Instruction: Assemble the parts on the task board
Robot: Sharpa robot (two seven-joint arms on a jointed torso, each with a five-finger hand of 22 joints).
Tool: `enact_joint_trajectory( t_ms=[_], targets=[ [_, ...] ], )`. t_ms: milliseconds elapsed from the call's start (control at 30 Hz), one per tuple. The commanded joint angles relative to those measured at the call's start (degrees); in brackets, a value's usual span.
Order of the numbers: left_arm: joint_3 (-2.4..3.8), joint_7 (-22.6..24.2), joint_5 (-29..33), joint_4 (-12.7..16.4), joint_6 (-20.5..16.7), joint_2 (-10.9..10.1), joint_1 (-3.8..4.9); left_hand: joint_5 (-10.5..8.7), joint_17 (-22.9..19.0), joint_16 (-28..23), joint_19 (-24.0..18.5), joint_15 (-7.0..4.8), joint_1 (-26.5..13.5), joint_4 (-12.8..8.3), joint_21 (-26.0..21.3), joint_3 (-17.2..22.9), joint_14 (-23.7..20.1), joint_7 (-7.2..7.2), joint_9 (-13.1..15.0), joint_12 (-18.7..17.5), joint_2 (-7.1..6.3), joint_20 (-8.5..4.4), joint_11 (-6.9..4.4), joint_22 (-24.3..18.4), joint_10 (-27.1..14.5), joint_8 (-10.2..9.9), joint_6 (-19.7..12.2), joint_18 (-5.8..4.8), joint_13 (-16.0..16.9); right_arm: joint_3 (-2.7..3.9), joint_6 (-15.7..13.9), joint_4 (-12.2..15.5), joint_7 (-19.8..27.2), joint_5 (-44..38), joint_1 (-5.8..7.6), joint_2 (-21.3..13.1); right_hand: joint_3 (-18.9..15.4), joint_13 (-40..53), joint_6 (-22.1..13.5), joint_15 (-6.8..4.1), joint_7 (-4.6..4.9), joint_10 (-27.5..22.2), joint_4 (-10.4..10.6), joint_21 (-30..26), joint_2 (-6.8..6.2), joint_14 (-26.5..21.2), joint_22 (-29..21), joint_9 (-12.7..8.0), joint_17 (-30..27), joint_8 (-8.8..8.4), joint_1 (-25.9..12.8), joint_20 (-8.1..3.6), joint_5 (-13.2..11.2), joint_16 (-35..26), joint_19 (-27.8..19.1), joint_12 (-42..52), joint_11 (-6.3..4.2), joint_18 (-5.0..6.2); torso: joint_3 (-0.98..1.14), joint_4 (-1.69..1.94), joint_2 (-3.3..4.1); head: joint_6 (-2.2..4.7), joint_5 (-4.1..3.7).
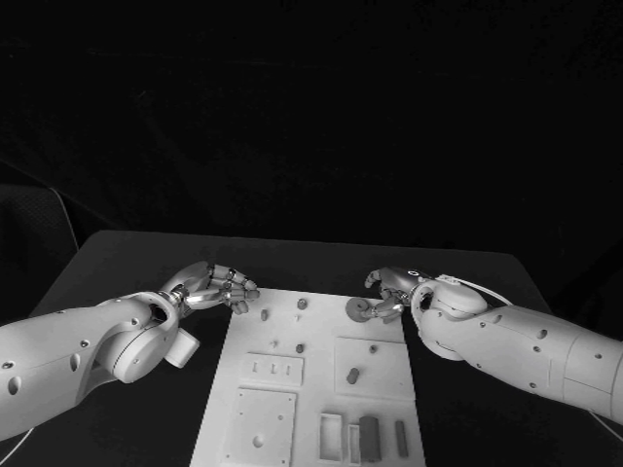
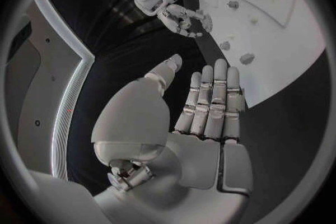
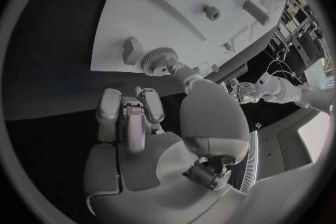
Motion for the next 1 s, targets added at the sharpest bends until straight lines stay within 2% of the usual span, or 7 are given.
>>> enact_joint_trajectory(
  t_ms=[33,333,733,1000],
  targets=[
    [0.05,-0.4,0.1,-0.2,-0.7,0.1,0.05,0.29,0.1,-0.4,0.2,-0.16,0.3,0.3,-0.3,-0.2,0.3,0.19,-0.1,-0.2,0.46,0.0,0.04,-0.1,-0.2,-0.2,-0.2,0.77,0.0,0.01,1.8,-0.7,1.0,0.9,-0.03,0.4,0.0,0.1,0.8,0.13,0.46,-0.4,0.4,6.8,0.33,13.0,0.1,0.1,18.7,0.48,-0.4,-0.11,-0.1,7.3,-0.4,-0.1,0.03,0.4,0.05,0.02,-0.02,-0.11,0.05],
    [0.05,-0.6,0.1,-0.5,-0.7,0.2,0.05,0.26,0.1,-0.4,0.3,-0.15,0.1,0.3,-0.3,-0.3,0.3,0.23,-0.1,-0.2,0.39,0.02,0.08,-0.1,-0.1,-0.3,-0.1,0.76,0.0,0.01,2.5,-2.1,1.8,2.4,-0.03,1.3,0.4,0.3,4.0,0.12,-0.06,-0.4,0.4,7.0,1.63,13.3,0.4,1.0,19.1,2.5,-0.7,-0.15,-0.2,7.7,-0.5,0.3,0.11,0.4,0.09,-0.01,0.04,-0.28,0.04],
    [0.05,-0.6,0.1,-0.5,-0.6,0.3,0.05,0.26,0.1,-0.4,0.3,-0.15,0.0,0.4,-0.3,-0.3,0.3,0.24,-0.1,-0.2,0.39,0.02,0.09,-0.1,-0.1,-0.3,-0.1,0.75,0.0,0.01,3.4,-1.8,2.2,4.0,-0.03,1.6,0.4,0.4,4.9,0.13,-0.15,-0.4,0.3,7.0,1.79,13.3,0.4,1.2,19.1,2.96,-0.9,-0.15,-0.2,7.7,-0.5,0.4,0.13,0.4,0.1,-0.1,0.05,-0.37,0.16],
    [0.05,-0.7,0.1,-0.6,-0.5,0.4,0.05,0.26,0.1,-0.4,0.3,-0.15,0.0,0.4,-0.3,-0.3,0.3,0.24,-0.1,-0.2,0.39,0.02,0.09,-0.1,0.0,-0.3,-0.1,0.75,0.0,0.01,3.3,-2.9,2.4,4.4,-0.04,2.5,0.3,0.4,5.2,0.13,-0.13,-0.4,0.4,7.1,1.61,13.3,0.5,1.3,19.2,3.08,-1.1,-0.14,-0.2,7.8,-0.5,0.4,0.15,0.4,0.08,-0.03,0.05,-0.32,0.14]
  ],
)
